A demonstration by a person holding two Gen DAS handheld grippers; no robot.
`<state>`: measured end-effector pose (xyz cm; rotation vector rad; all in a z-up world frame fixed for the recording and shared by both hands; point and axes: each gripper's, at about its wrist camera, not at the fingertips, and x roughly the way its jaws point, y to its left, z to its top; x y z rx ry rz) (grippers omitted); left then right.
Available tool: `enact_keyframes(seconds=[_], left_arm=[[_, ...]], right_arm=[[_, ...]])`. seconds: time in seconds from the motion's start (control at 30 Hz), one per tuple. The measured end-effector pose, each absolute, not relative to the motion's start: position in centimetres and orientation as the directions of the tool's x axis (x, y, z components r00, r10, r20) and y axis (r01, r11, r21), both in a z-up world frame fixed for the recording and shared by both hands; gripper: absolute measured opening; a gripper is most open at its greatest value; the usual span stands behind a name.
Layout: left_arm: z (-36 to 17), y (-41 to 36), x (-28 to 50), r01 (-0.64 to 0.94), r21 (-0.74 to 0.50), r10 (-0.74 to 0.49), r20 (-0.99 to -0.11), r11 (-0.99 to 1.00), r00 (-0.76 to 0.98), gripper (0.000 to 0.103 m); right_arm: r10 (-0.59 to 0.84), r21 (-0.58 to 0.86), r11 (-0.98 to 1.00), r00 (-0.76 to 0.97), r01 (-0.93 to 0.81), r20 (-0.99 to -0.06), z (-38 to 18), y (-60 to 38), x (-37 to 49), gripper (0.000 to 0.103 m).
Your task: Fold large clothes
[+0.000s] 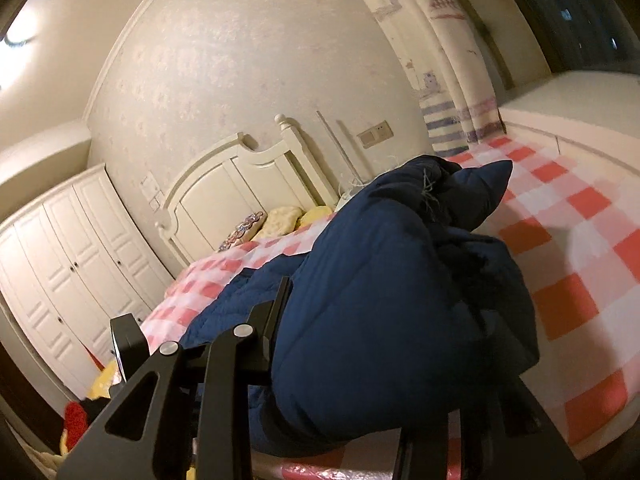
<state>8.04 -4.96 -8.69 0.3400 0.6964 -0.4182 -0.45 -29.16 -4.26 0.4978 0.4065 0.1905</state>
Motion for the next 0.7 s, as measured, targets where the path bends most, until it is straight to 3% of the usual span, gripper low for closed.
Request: enact_keyframes(seconds=[0.17, 0.27, 0.43, 0.57, 0.63, 0.67, 0.7], left_arm=[[-8.3, -2.8, 6.1, 0.567, 0.126, -0.338, -0.692, 0.814, 0.639, 0.096], [-6.8, 2.2, 6.7, 0.602, -0.069, -0.473, -0.691, 0.796, 0.547, 0.096], [-1.4, 18.2, 10.3, 0.297, -0.34, -0.444, -0.542, 0.892, 0.713, 0.096], [1.0, 26.1, 9.5, 0.159, -0.42, -0.361, -0.46, 0.894, 0.811, 0.096], [1.1, 27.5, 9.1, 0.14, -0.425, -0.345, -0.456, 0.894, 0.821, 0.096], [0.8, 27.8, 8.8, 0.138, -0.421, -0.343, -0.463, 0.897, 0.817, 0.096], [0.5, 27.7, 8.8, 0.137, -0.415, -0.342, -0.472, 0.899, 0.812, 0.096]], right_arm=[[0.223, 0.371, 0.925, 0.908, -0.082, -0.355, -1.2, -25.8, 0.6, 0.038], [0.195, 0.229, 0.966, 0.914, -0.117, -0.356, 1.1, -21.8, 1.4, 0.038], [0.156, -0.144, 0.963, 0.908, -0.227, -0.389, 3.6, -9.7, 4.2, 0.038], [0.106, -0.475, 0.781, 0.836, -0.405, -0.538, -1.4, 3.8, 7.2, 0.039], [0.043, -0.59, 0.622, 0.775, -0.514, -0.63, -6.7, 9.2, 8.1, 0.047], [0.023, -0.624, 0.57, 0.77, -0.534, -0.638, -8.6, 10.6, 8.1, 0.051], [-0.016, -0.705, 0.505, 0.812, -0.498, -0.584, -10.8, 12.2, 7.9, 0.053]])
